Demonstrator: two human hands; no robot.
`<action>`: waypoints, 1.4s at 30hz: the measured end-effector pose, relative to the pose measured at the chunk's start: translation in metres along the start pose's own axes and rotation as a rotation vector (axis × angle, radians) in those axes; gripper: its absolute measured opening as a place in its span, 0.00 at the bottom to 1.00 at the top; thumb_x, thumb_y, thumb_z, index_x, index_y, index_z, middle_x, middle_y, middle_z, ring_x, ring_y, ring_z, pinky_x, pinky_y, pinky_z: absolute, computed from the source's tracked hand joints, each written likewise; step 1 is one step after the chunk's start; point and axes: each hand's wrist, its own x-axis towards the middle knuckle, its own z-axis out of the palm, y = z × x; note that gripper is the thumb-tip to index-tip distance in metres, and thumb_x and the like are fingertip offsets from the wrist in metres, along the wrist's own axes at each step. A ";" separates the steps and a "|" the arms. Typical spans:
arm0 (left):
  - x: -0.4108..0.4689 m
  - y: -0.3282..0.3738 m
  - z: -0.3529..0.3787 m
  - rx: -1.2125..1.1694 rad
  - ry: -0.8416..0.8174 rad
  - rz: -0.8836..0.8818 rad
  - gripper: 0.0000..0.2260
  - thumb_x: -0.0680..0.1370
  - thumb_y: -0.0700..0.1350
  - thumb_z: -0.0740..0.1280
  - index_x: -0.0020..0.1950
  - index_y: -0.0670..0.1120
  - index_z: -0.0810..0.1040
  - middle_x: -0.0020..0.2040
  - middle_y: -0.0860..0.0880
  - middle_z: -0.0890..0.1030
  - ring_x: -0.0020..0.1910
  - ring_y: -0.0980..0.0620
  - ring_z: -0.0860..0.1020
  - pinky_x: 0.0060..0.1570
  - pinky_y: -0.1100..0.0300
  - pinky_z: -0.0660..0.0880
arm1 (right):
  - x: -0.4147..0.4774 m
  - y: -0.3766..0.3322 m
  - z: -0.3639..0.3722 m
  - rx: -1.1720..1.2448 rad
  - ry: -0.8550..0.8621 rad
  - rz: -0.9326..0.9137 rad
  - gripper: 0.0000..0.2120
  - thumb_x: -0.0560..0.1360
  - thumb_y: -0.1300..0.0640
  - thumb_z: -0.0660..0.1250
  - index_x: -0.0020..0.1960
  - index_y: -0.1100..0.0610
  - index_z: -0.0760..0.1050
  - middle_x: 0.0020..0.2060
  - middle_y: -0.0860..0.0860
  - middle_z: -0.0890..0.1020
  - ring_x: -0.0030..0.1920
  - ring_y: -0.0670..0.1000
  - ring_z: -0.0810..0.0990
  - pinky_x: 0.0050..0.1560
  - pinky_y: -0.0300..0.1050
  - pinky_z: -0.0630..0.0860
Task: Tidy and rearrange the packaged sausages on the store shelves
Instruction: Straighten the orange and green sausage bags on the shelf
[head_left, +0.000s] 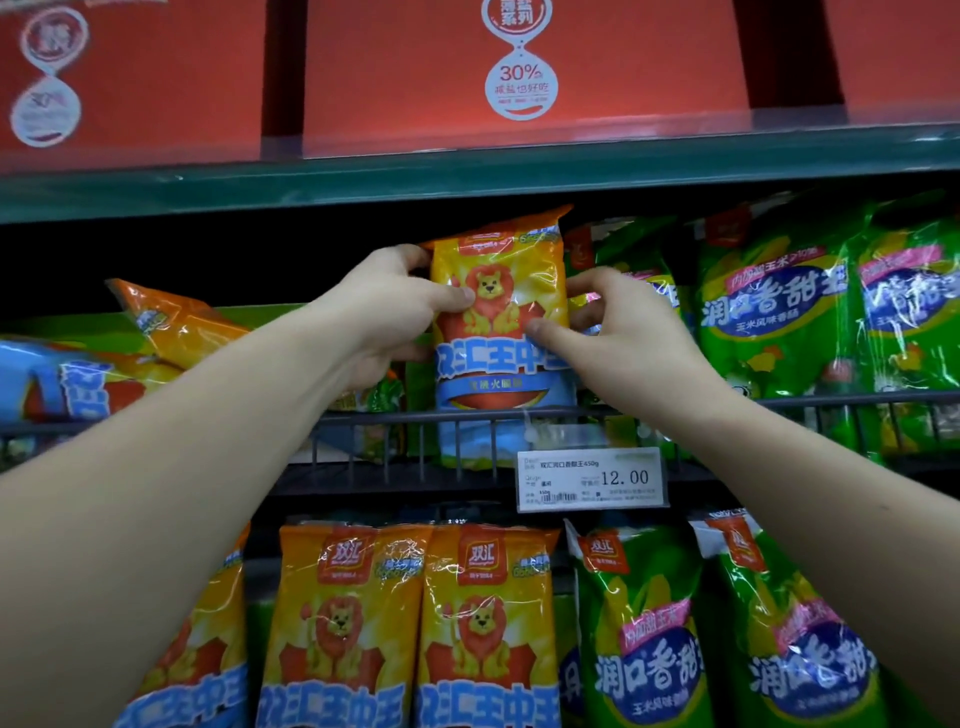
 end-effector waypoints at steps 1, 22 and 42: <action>0.001 0.000 0.001 0.038 0.012 0.002 0.23 0.78 0.41 0.70 0.71 0.45 0.68 0.57 0.45 0.81 0.50 0.49 0.82 0.41 0.50 0.80 | -0.001 0.001 0.000 -0.022 0.026 -0.003 0.16 0.74 0.45 0.72 0.58 0.48 0.72 0.40 0.42 0.79 0.40 0.39 0.78 0.32 0.33 0.70; -0.006 -0.014 -0.027 0.738 0.323 0.247 0.13 0.74 0.52 0.73 0.54 0.48 0.77 0.42 0.52 0.81 0.43 0.52 0.79 0.42 0.59 0.71 | -0.011 0.015 0.012 -0.190 0.221 -0.281 0.15 0.74 0.51 0.70 0.58 0.54 0.73 0.49 0.49 0.73 0.42 0.49 0.74 0.44 0.48 0.74; -0.074 -0.050 -0.149 1.039 0.570 0.378 0.12 0.75 0.44 0.70 0.57 0.44 0.77 0.52 0.50 0.73 0.54 0.50 0.73 0.53 0.61 0.66 | -0.026 -0.064 0.075 -0.162 -0.092 -0.488 0.16 0.73 0.45 0.68 0.57 0.51 0.72 0.47 0.47 0.78 0.49 0.52 0.76 0.47 0.55 0.77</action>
